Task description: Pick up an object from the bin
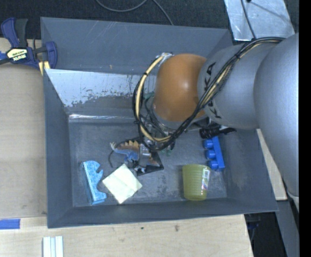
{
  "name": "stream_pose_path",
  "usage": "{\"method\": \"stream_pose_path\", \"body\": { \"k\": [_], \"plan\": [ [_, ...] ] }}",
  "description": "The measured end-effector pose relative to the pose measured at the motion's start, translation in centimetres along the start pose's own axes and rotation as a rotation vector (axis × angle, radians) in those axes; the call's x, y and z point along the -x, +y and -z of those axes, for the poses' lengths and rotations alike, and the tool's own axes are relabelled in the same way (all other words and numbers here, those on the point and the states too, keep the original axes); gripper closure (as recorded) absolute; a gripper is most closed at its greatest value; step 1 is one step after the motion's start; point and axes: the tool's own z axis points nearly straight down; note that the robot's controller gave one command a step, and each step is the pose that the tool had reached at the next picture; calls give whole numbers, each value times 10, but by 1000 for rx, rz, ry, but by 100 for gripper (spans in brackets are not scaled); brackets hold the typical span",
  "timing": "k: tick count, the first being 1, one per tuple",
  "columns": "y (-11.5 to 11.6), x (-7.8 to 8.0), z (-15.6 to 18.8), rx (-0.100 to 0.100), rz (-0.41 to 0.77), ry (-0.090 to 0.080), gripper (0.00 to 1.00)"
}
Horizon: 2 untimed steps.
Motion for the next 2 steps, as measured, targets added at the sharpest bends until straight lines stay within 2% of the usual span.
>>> {"method": "stream_pose_path", "body": {
  "k": [1,2],
  "plan": [
    [-2,2,-34,-9,-12,11,0],
    [-4,13,-33,3,-122,-1,100]
  ]
}}
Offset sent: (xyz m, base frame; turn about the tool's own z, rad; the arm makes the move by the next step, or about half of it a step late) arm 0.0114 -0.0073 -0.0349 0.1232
